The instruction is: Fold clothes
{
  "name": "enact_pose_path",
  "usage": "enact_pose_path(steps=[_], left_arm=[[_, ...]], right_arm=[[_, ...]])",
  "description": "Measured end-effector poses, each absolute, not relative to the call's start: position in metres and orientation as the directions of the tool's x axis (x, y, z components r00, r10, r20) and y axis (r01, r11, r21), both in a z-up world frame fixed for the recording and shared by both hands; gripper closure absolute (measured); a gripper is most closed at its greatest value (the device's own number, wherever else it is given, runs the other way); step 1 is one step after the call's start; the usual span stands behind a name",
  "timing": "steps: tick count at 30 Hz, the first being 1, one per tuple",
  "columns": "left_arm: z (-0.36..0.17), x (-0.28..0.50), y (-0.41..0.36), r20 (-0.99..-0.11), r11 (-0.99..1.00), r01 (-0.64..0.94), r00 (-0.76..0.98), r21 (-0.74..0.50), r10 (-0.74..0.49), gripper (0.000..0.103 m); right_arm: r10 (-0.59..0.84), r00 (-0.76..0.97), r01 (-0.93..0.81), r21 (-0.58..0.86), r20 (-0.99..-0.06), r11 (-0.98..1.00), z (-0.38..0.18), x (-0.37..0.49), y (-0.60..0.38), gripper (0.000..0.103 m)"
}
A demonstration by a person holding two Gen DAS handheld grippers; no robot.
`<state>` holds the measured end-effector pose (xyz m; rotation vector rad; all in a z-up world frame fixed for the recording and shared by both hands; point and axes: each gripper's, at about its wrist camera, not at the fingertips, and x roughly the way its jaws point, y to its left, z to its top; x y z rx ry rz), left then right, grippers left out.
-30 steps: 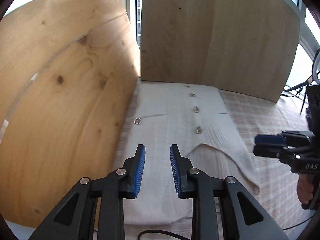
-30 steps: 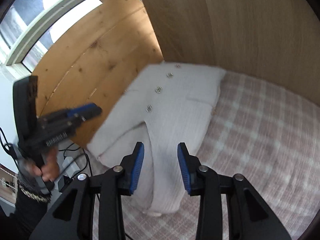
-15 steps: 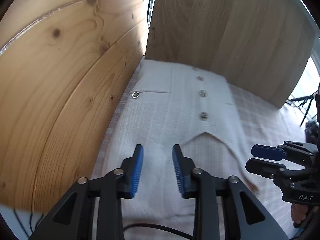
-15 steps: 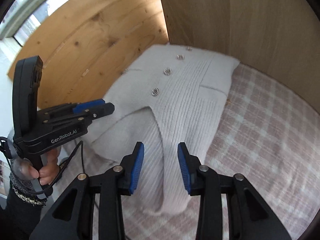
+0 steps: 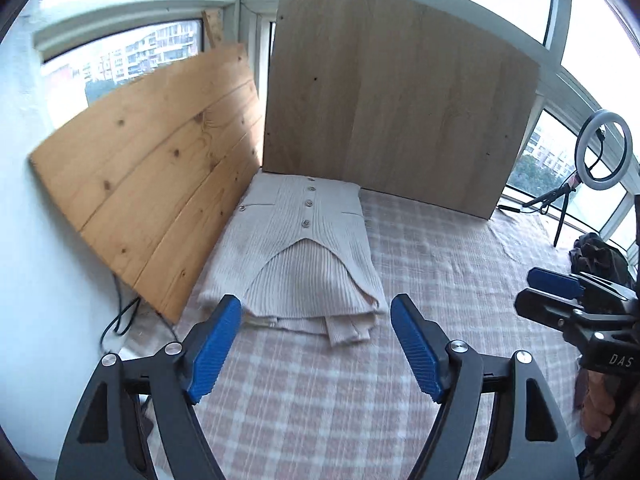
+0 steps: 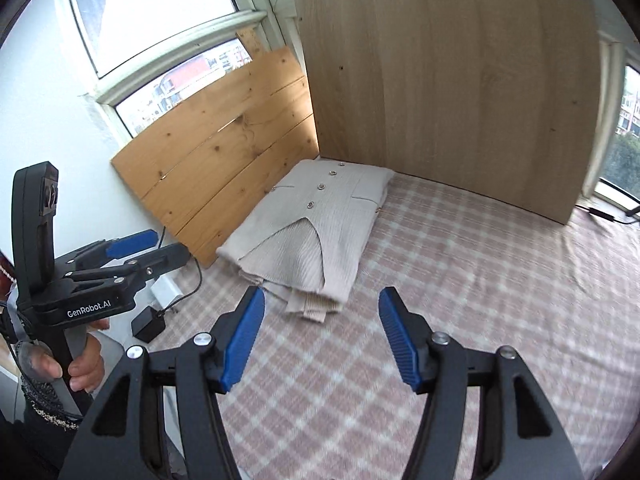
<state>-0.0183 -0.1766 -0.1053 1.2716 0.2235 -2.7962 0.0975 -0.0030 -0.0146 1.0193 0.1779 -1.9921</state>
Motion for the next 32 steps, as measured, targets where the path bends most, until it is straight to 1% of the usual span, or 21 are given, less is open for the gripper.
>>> enact_pose_path(steps=[4,11,20,28,32], left_arm=[[-0.103,0.012,-0.166,-0.759,-0.986,0.128,-0.651,-0.108,-0.001,0.028],[-0.104,0.056,-0.154,-0.766,-0.981,0.151,-0.643,-0.119,-0.006,0.028],[-0.100,0.081,-0.154,-0.762,-0.979,0.163,-0.647,-0.123,-0.012,0.028],[-0.101,0.094,-0.164,-0.760,-0.971,0.189,-0.650,-0.148,-0.011,0.028],[-0.099,0.098,-0.168,-0.753,-0.970,0.194,-0.657,-0.143,-0.021,0.028]], right_arm=[[-0.625,-0.325,0.747,0.212,-0.710,-0.630,-0.012,0.125,0.019,0.044],[-0.614,-0.304,0.714,0.252,-0.729,-0.653,-0.029,0.162,0.053,0.043],[-0.592,-0.312,0.680,0.261,-0.743,-0.685,-0.042,0.185,0.078,0.043],[-0.576,-0.327,0.710,0.208,-0.750,-0.673,-0.038,0.201,0.075,0.043],[-0.586,-0.318,0.719,0.214,-0.745,-0.662,-0.036,0.205,0.071,0.043]])
